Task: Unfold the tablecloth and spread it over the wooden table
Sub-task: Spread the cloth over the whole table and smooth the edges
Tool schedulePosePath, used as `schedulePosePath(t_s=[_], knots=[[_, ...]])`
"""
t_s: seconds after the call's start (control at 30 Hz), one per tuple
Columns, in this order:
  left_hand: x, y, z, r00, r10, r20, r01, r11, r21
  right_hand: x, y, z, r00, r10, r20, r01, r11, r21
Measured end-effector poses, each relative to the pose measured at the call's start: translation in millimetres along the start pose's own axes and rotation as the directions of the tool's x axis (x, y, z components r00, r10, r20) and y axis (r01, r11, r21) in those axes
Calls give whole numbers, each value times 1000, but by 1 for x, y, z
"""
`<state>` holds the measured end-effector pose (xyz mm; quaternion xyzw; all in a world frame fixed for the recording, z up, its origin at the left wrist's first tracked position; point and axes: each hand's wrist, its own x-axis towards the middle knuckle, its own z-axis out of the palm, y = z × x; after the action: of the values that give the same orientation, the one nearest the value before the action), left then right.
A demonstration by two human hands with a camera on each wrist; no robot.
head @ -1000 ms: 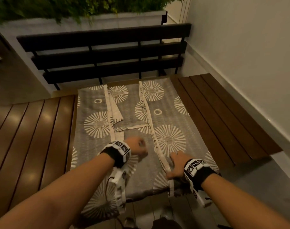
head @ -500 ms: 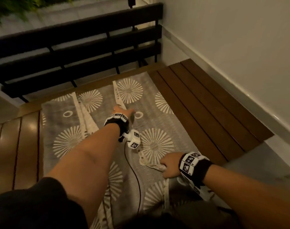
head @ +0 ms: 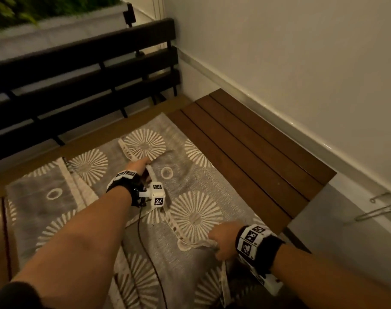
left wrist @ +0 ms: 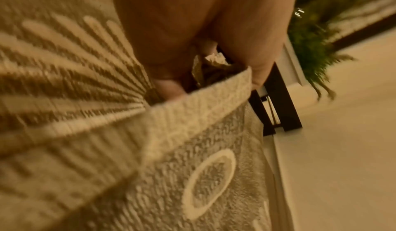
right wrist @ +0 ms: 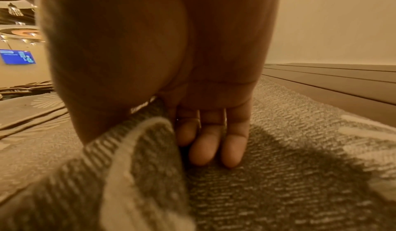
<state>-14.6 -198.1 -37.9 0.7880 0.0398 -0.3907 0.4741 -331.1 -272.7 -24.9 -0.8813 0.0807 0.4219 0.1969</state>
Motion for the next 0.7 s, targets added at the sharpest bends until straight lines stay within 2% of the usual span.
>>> schedulePosePath(t_s=[0.1,0.2,0.27,0.33,0.4,0.5,0.53,0.6,0.67,0.7], knots=[[-5,6,7,1000,2,20,0,990,-138,-4,-1,-1,1000,-15,-16,15,1000,16],[-11,16,16,998,54,42,-49,994,-102,-6,0,-4,999,-38,31,36,998,53],[-14,31,22,995,104,8,-104,994,10,-6,7,-6,998,-6,66,-3,991,136],[-17,55,33,977,210,-36,-202,967,158,-15,27,-14,999,32,42,-43,956,289],[-25,90,53,935,352,-38,-321,889,328,-31,59,-27,999,42,11,-43,903,427],[-31,144,102,895,442,-57,-349,775,527,-66,119,-45,996,89,-30,-54,804,592],[-35,160,123,901,432,-40,-358,793,492,-77,144,-50,987,154,-48,-89,766,637],[-48,187,173,885,458,84,-464,850,251,-94,203,-56,940,326,-97,-175,710,682],[-69,204,224,828,488,277,-498,867,-39,-107,265,-57,848,512,-133,-327,704,631],[-74,209,246,812,472,344,-432,881,-191,-113,293,-57,786,600,-149,-432,704,564]])
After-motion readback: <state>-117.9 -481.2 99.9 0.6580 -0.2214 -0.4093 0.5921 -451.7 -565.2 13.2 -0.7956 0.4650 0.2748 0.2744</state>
